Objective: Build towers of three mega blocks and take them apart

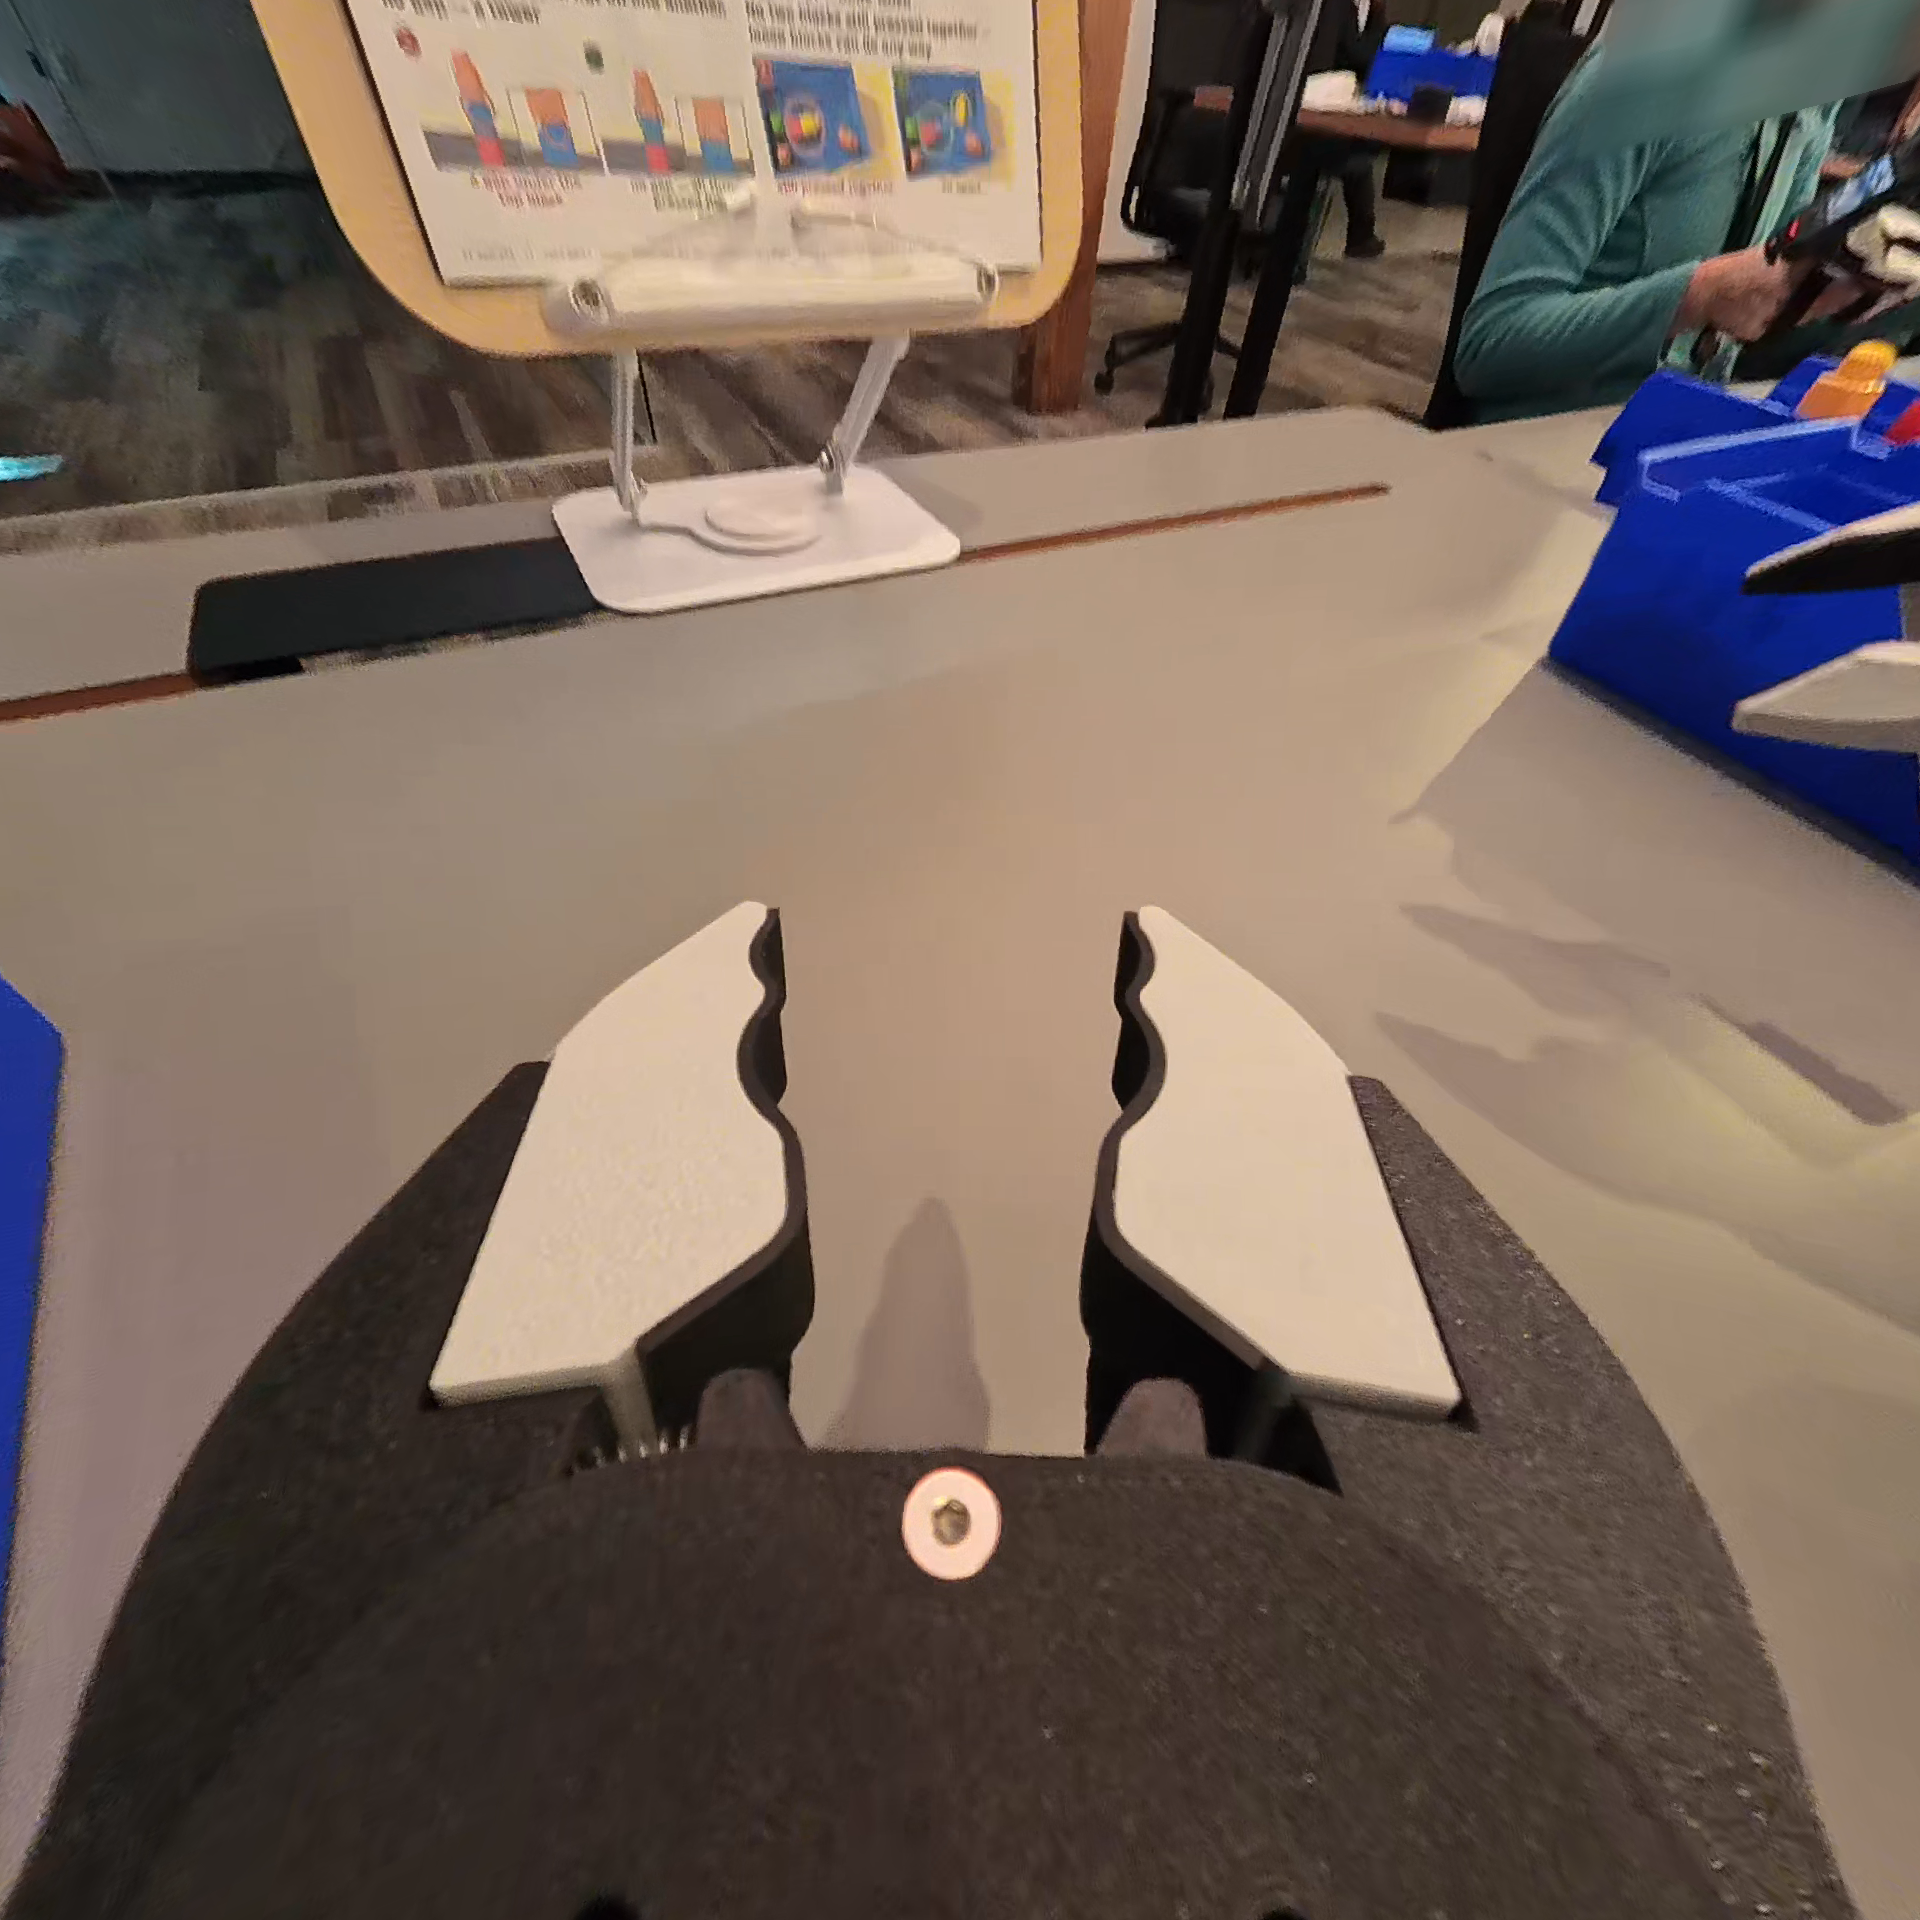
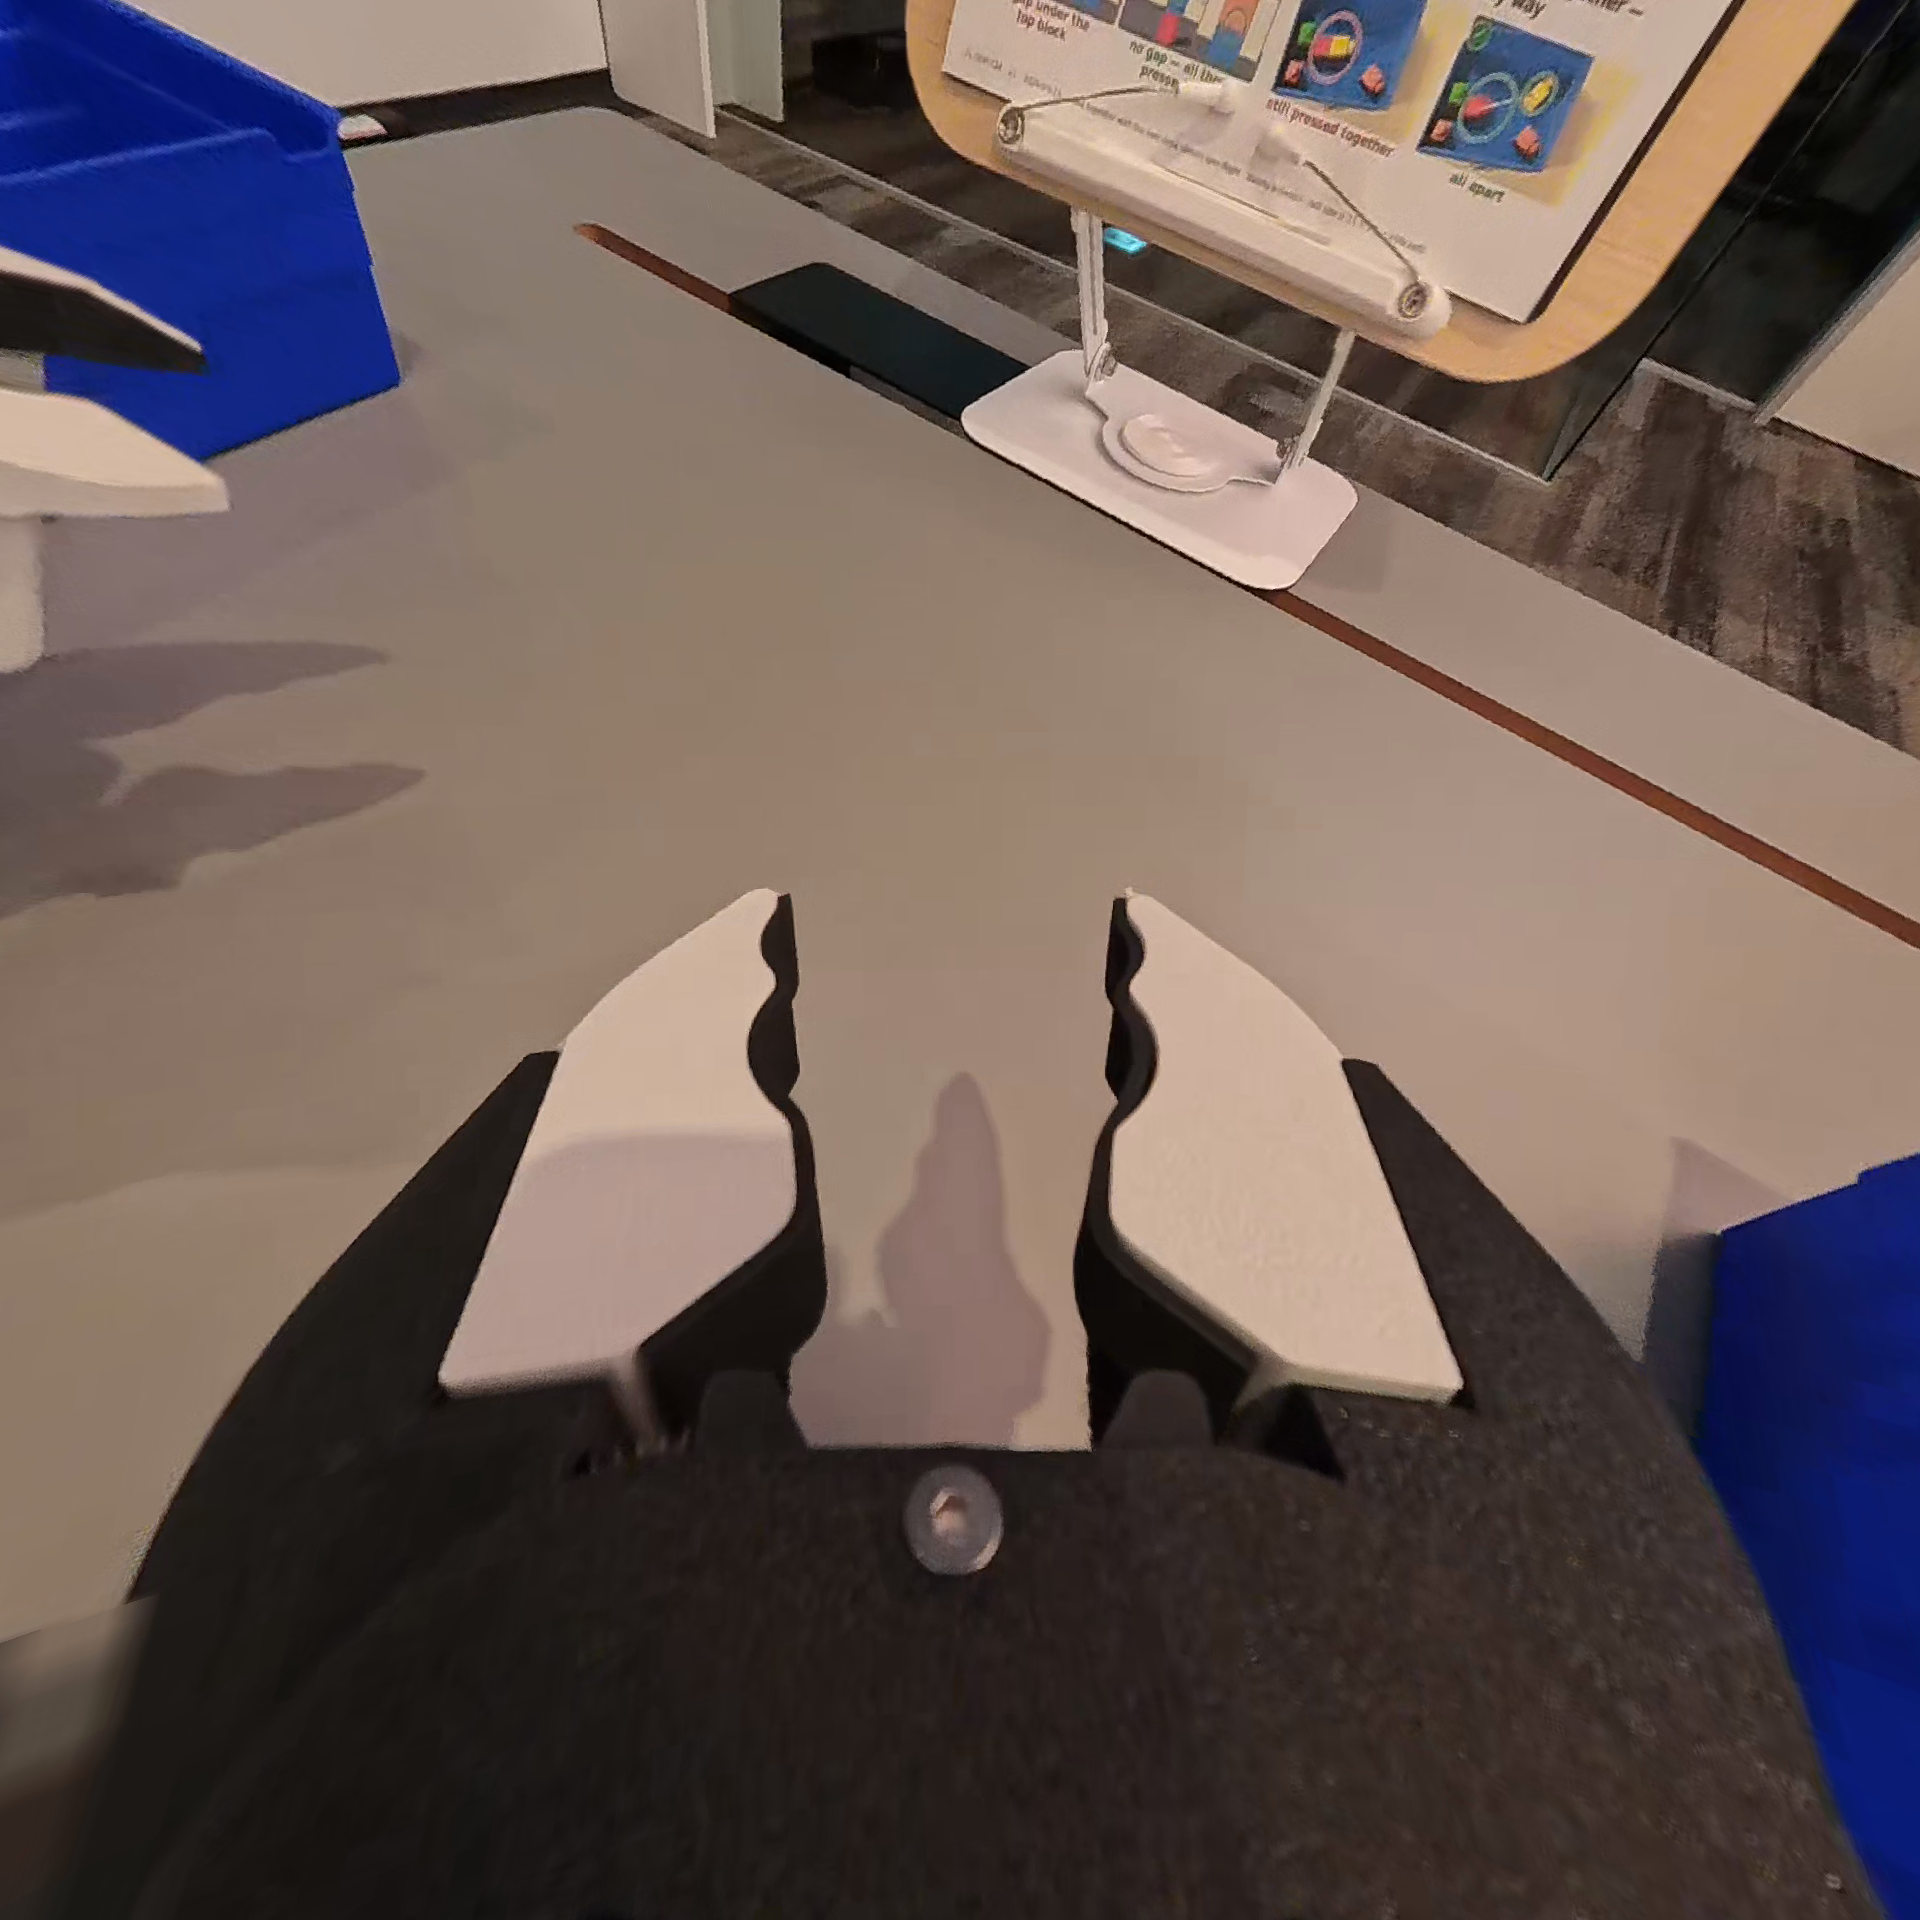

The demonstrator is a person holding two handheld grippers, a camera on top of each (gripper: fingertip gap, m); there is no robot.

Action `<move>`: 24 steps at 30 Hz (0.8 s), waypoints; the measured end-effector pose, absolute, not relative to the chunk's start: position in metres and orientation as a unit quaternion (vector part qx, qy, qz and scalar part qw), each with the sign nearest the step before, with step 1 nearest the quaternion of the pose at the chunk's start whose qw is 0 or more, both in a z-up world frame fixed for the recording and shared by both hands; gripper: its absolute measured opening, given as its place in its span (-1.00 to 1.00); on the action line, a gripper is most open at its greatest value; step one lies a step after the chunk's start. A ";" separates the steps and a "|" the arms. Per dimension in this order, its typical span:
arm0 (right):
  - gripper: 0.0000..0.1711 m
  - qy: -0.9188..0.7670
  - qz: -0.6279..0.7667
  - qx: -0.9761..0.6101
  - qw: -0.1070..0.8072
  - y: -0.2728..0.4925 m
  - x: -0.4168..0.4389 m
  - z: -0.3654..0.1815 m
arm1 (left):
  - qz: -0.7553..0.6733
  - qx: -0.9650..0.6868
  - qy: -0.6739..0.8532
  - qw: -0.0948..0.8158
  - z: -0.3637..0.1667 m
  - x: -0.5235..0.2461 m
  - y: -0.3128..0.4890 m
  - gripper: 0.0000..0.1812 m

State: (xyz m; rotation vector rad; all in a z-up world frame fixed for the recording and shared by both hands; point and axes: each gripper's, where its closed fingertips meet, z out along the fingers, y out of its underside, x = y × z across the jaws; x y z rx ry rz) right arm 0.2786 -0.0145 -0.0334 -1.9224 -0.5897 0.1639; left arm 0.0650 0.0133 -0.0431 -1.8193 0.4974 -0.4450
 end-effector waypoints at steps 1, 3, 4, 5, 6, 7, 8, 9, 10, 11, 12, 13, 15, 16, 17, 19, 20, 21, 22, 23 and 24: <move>-0.34 -0.239 0.066 -0.812 0.529 -0.012 0.278 -0.036 | -0.192 -0.778 0.216 0.558 -0.048 0.066 0.013 -0.32; -0.34 -0.221 0.066 -0.823 0.520 -0.007 0.278 -0.040 | -0.196 -0.777 0.221 0.555 -0.054 0.067 0.015 -0.32; -0.34 -0.211 0.065 -0.827 0.517 -0.004 0.278 -0.042 | -0.192 -0.777 0.224 0.557 -0.056 0.066 0.016 -0.33; -0.34 -0.201 0.060 -0.832 0.514 -0.002 0.280 -0.042 | -0.188 -0.777 0.226 0.557 -0.058 0.065 0.017 -0.33; -0.34 -0.193 0.055 -0.835 0.513 0.001 0.281 -0.043 | -0.188 -0.778 0.227 0.555 -0.059 0.064 0.018 -0.33; -0.34 -0.186 0.050 -0.837 0.512 0.004 0.282 -0.042 | -0.191 -0.777 0.230 0.553 -0.060 0.064 0.019 -0.33; -0.34 -0.178 0.048 -0.838 0.513 0.006 0.282 -0.042 | -0.193 -0.777 0.230 0.554 -0.060 0.063 0.020 -0.33; -0.34 -0.171 0.048 -0.839 0.514 0.008 0.282 -0.042 | -0.195 -0.776 0.229 0.554 -0.059 0.063 0.021 -0.33; -0.34 -0.165 0.046 -0.841 0.514 0.011 0.282 -0.043 | -0.200 -0.776 0.228 0.552 -0.060 0.063 0.021 -0.33; -0.34 -0.160 0.045 -0.843 0.512 0.013 0.281 -0.046 | -0.205 -0.776 0.228 0.551 -0.060 0.064 0.020 -0.33; -0.34 -0.156 0.044 -0.845 0.510 0.014 0.281 -0.048 | -0.208 -0.775 0.229 0.551 -0.059 0.064 0.020 -0.34; -0.34 -0.153 0.043 -0.846 0.509 0.015 0.281 -0.051 | -0.205 -0.776 0.229 0.551 -0.060 0.063 0.019 -0.33; -0.33 -0.150 0.039 -0.849 0.506 0.016 0.282 -0.056 | -0.198 -0.777 0.228 0.552 -0.061 0.062 0.020 -0.33; -0.33 -0.149 0.035 -0.851 0.503 0.016 0.283 -0.059 | -0.198 -0.779 0.226 0.551 -0.062 0.062 0.021 -0.33; -0.32 -0.149 0.032 -0.854 0.497 0.016 0.284 -0.063 | -0.197 -0.781 0.223 0.550 -0.063 0.061 0.022 -0.33; -0.30 -0.150 0.033 -0.861 0.484 0.015 0.286 -0.072 | -0.187 -0.787 0.217 0.547 -0.067 0.059 0.025 -0.32; -0.29 -0.151 0.041 -0.866 0.476 0.013 0.285 -0.076 | -0.179 -0.791 0.213 0.545 -0.069 0.057 0.027 -0.32; -0.26 -0.151 0.049 -0.869 0.469 0.011 0.284 -0.081 | -0.170 -0.796 0.208 0.543 -0.072 0.056 0.029 -0.32; -0.25 -0.151 0.056 -0.869 0.467 0.010 0.284 -0.083 | -0.160 -0.800 0.204 0.541 -0.073 0.054 0.031 -0.32; -0.25 -0.150 0.064 -0.868 0.469 0.008 0.283 -0.085 | -0.152 -0.803 0.200 0.541 -0.075 0.053 0.033 -0.32; -0.25 -0.151 0.072 -0.867 0.469 0.007 0.282 -0.087 | -0.144 -0.805 0.196 0.541 -0.076 0.052 0.034 -0.32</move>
